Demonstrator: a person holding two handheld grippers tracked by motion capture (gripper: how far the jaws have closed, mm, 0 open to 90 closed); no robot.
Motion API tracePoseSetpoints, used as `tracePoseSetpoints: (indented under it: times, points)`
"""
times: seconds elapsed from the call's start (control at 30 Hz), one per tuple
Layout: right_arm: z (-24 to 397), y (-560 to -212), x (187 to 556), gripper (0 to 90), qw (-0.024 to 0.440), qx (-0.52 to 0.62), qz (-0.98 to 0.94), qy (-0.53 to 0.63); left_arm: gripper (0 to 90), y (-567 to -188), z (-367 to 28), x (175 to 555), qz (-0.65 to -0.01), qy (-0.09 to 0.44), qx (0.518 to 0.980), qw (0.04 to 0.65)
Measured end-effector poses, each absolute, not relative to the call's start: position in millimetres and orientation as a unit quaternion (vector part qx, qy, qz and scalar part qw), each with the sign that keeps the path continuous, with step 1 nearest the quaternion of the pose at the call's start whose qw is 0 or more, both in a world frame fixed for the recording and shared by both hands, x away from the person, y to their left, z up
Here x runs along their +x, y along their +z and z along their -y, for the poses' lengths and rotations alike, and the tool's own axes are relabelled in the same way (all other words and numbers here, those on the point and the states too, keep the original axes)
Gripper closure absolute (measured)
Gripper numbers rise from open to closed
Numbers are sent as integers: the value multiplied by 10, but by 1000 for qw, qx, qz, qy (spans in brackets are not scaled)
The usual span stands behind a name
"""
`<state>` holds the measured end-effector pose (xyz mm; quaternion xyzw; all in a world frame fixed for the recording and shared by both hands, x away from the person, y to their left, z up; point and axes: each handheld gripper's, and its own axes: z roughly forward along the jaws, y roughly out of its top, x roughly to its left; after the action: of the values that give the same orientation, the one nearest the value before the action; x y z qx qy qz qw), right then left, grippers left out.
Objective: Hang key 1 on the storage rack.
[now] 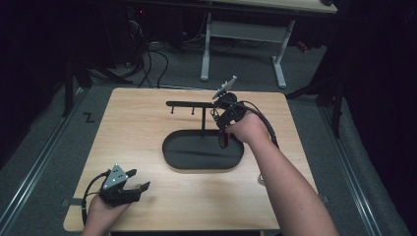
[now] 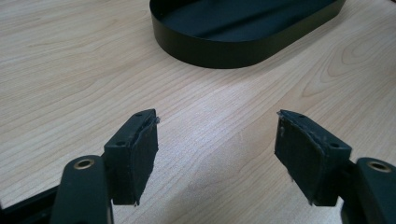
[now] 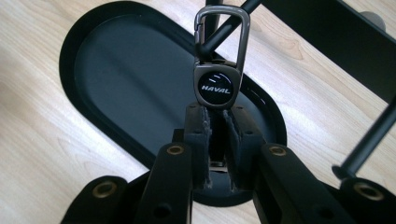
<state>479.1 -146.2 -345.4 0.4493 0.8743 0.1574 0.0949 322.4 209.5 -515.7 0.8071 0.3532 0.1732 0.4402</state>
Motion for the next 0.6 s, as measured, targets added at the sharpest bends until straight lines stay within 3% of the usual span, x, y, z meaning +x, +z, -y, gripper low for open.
tracePoseSetpoints:
  times: [0.6]
  points:
    - [1427, -3546, 4892, 780, 101, 463, -867, 152, 305, -5162, -2127, 3214, -358, 173, 806, 439]
